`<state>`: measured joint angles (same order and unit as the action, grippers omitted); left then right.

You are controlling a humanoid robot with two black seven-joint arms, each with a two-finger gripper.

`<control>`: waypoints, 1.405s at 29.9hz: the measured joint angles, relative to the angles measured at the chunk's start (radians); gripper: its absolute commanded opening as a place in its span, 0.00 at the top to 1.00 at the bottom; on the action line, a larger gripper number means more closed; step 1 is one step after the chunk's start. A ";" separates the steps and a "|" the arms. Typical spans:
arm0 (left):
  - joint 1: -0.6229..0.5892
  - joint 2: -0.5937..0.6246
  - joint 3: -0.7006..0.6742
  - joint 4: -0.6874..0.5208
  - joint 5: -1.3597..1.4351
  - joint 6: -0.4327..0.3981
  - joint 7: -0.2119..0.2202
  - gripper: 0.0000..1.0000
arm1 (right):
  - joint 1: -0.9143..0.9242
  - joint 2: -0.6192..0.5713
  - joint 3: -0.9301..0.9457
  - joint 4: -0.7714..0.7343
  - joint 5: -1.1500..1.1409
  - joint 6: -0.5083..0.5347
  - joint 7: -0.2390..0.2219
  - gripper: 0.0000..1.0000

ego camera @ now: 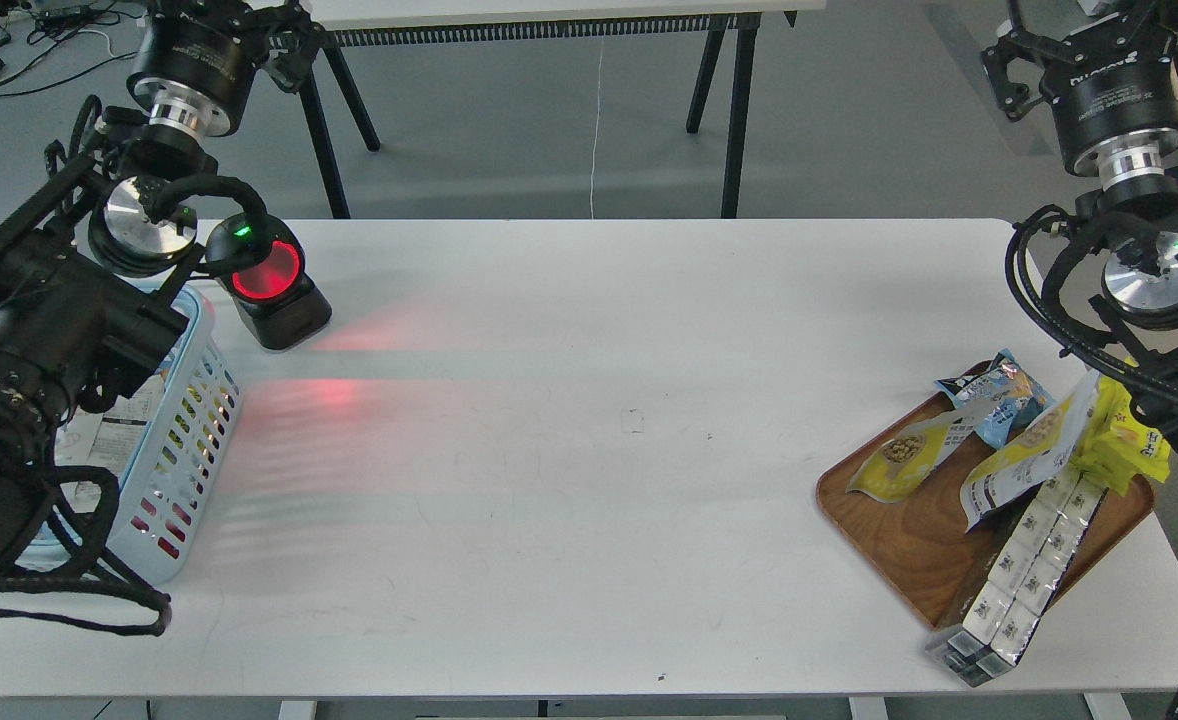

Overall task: Scan snack and place in basket
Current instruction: 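Move the right gripper out toward the wooden tray of snacks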

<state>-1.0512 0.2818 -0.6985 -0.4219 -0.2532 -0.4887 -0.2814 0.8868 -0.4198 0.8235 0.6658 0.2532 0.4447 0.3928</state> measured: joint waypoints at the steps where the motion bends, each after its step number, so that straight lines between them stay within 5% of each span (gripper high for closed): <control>1: 0.001 -0.001 0.001 0.000 0.000 0.000 -0.002 0.00 | -0.001 0.000 -0.001 0.000 0.000 0.000 0.000 0.01; 10: 0.006 -0.001 0.003 0.001 -0.003 0.000 -0.008 0.00 | -0.002 -0.022 -0.015 0.007 -0.010 0.000 0.000 0.01; 16: 0.001 0.002 0.004 -0.001 -0.004 0.000 -0.006 0.00 | 0.092 -0.137 -0.122 0.080 -0.091 0.000 0.002 0.01; 30: -0.001 0.000 0.005 -0.008 -0.004 0.000 -0.006 0.00 | 0.311 -0.318 -0.337 0.365 -0.767 0.000 0.002 0.01; 42: 0.008 -0.002 0.006 -0.011 -0.004 0.000 -0.008 0.00 | 0.752 -0.287 -0.857 0.543 -1.275 0.001 0.076 0.01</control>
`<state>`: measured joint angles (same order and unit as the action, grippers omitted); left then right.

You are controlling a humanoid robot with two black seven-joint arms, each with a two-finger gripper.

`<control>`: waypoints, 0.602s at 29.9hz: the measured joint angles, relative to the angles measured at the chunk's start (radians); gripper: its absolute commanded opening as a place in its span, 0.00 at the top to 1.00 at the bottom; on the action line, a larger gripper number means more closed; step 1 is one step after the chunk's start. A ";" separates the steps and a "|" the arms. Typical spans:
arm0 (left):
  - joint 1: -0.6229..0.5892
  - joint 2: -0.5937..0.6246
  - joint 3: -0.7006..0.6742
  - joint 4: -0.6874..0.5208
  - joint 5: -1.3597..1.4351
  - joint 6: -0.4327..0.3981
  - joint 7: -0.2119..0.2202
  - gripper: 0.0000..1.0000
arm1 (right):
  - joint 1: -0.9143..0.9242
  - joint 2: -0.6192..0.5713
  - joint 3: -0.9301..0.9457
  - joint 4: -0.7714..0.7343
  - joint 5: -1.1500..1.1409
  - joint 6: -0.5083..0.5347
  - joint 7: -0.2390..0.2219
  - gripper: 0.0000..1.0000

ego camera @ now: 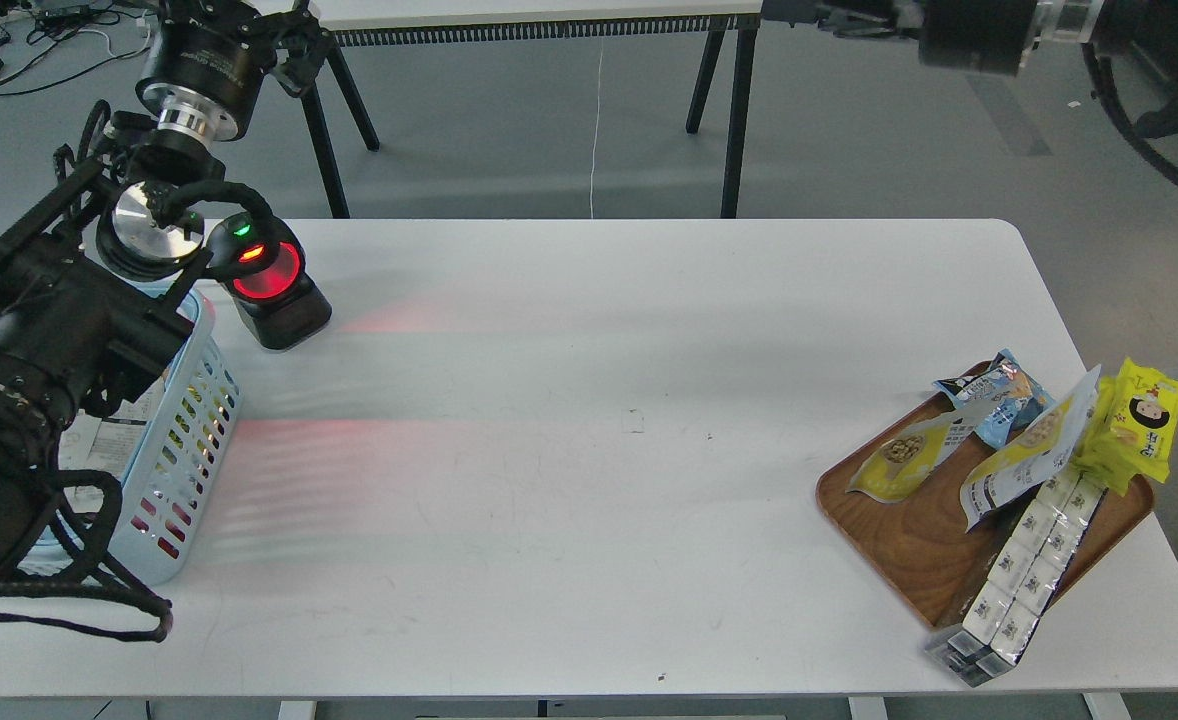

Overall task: Scan snack and place in basket
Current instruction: 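Move the right gripper out toward the wooden tray of snacks, then lower the right gripper onto the yellow pouch and grasp it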

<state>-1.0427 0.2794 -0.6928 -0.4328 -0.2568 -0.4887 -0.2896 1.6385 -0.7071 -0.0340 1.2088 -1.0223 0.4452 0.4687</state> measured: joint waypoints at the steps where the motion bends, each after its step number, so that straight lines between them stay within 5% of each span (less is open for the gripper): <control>1: 0.001 0.000 -0.001 0.000 0.000 0.000 0.000 0.00 | 0.027 0.006 -0.037 0.022 -0.038 0.000 0.004 0.01; 18: 0.000 0.006 -0.009 0.000 0.001 0.000 -0.002 0.00 | 0.187 0.004 -0.391 0.399 -0.581 -0.008 0.020 0.02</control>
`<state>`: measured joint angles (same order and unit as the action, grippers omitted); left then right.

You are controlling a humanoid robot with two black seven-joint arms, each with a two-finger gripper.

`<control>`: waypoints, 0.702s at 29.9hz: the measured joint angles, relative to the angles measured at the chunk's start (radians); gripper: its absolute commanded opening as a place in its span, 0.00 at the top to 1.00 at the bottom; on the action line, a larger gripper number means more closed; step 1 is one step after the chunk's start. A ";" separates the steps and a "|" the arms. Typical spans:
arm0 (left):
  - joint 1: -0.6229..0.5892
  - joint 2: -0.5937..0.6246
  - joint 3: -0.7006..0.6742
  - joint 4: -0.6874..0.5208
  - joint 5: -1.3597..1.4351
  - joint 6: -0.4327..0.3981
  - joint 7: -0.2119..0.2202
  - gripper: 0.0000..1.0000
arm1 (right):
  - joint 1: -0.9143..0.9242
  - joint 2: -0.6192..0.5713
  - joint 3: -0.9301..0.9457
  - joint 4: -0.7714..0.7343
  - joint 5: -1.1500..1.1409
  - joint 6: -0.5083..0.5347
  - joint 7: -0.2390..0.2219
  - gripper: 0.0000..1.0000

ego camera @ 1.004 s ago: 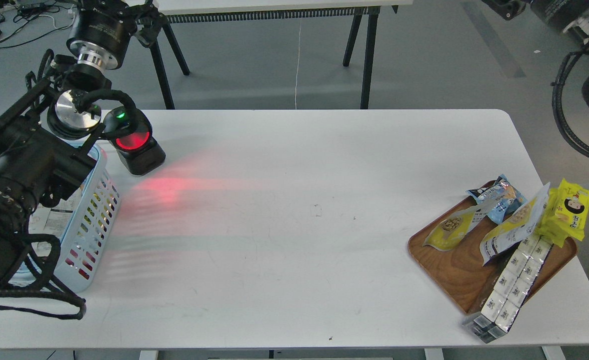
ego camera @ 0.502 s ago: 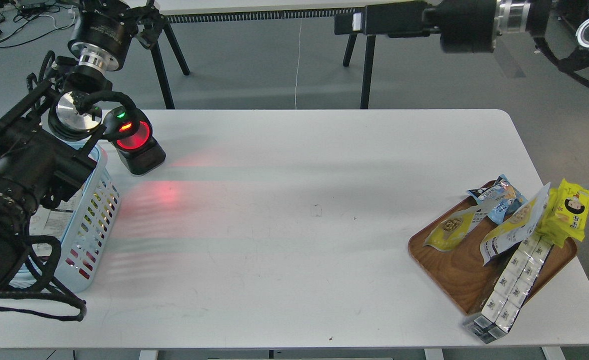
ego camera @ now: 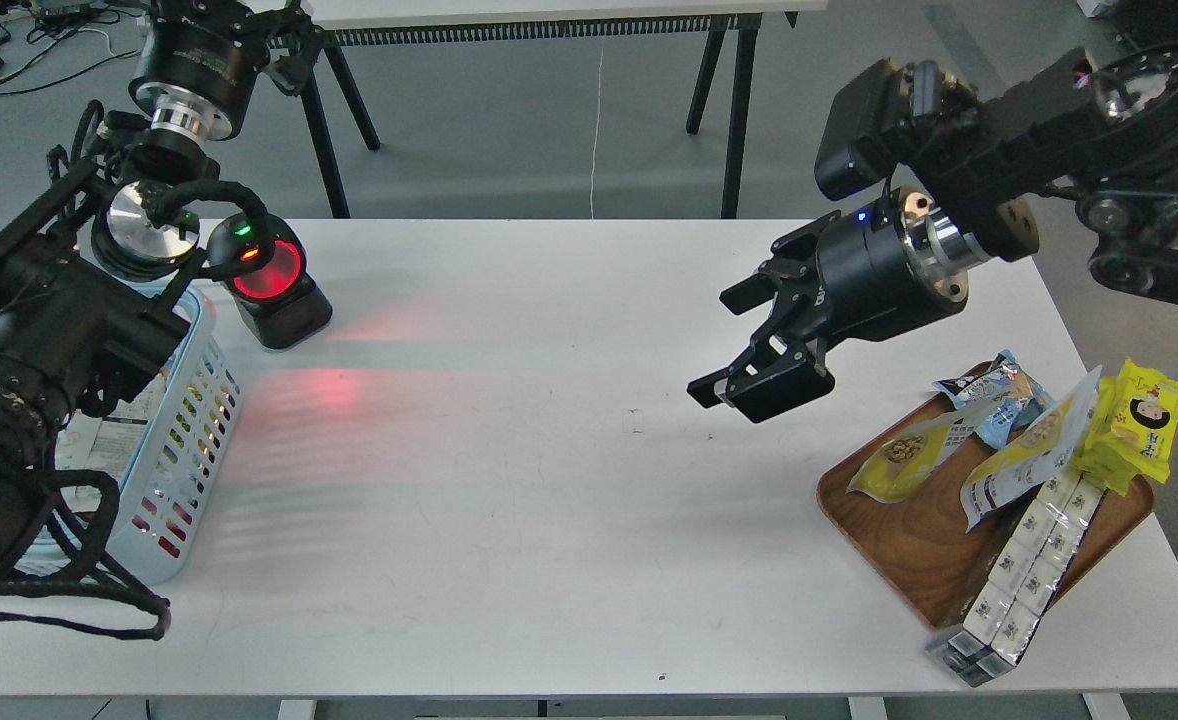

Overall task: Scan snack and place in basket
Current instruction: 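Lower the right gripper onto the yellow pouch and grasp it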

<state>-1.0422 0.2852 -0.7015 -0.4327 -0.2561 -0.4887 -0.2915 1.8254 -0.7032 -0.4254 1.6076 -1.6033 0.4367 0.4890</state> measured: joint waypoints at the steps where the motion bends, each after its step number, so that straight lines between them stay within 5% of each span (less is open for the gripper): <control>1: 0.000 0.000 0.000 0.000 0.000 0.000 0.000 0.00 | 0.000 0.001 -0.019 0.010 -0.033 -0.002 0.000 0.02; 12: 0.004 0.000 0.001 -0.001 0.000 0.000 -0.001 0.00 | -0.014 -0.011 -0.200 0.023 -0.400 -0.089 0.000 0.02; 21: 0.005 0.000 0.003 0.000 0.000 0.000 -0.001 0.00 | -0.083 -0.052 -0.243 -0.058 -0.490 -0.094 0.000 0.07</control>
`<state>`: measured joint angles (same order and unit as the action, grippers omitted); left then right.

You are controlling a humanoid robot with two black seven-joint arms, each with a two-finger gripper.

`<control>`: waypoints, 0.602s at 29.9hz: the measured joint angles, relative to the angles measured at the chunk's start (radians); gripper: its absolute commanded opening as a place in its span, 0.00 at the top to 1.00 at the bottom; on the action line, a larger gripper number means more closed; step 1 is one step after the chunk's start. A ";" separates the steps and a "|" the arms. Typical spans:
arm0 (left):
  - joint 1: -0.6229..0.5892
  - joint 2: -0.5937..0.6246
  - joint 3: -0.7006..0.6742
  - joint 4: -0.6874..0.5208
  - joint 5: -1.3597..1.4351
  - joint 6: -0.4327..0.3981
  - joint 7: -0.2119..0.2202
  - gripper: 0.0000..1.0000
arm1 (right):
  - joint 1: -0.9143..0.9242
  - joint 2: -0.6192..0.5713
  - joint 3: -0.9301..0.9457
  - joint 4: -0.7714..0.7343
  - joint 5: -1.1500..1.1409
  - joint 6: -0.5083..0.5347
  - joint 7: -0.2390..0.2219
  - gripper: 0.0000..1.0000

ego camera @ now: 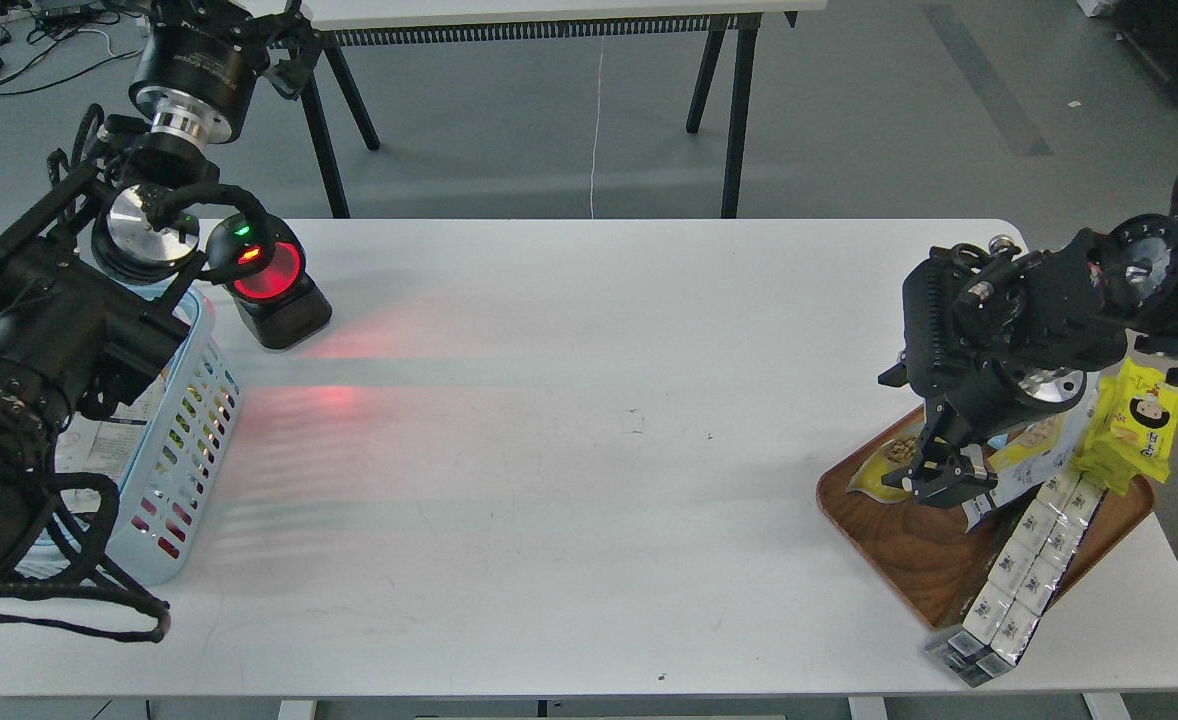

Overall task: Scan snack and place in basket
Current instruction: 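Lower the right gripper onto the yellow pouch and grasp it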

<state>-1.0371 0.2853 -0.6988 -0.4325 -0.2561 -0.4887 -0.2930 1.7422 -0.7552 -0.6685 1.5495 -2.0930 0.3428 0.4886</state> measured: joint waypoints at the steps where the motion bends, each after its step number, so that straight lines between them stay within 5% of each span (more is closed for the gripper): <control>1: 0.000 0.000 0.001 0.000 0.000 0.000 0.000 0.00 | -0.013 -0.002 0.000 -0.017 -0.003 -0.004 0.000 0.07; 7: 0.000 0.002 0.005 0.000 0.000 0.000 0.000 0.00 | -0.083 -0.004 0.000 -0.114 -0.029 -0.047 0.000 0.12; 18: 0.000 0.003 0.005 0.005 0.001 0.000 0.001 0.00 | -0.111 -0.001 0.006 -0.141 -0.031 -0.074 0.000 0.56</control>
<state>-1.0370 0.2883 -0.6939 -0.4278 -0.2556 -0.4887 -0.2922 1.6309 -0.7564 -0.6630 1.4089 -2.1239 0.2686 0.4887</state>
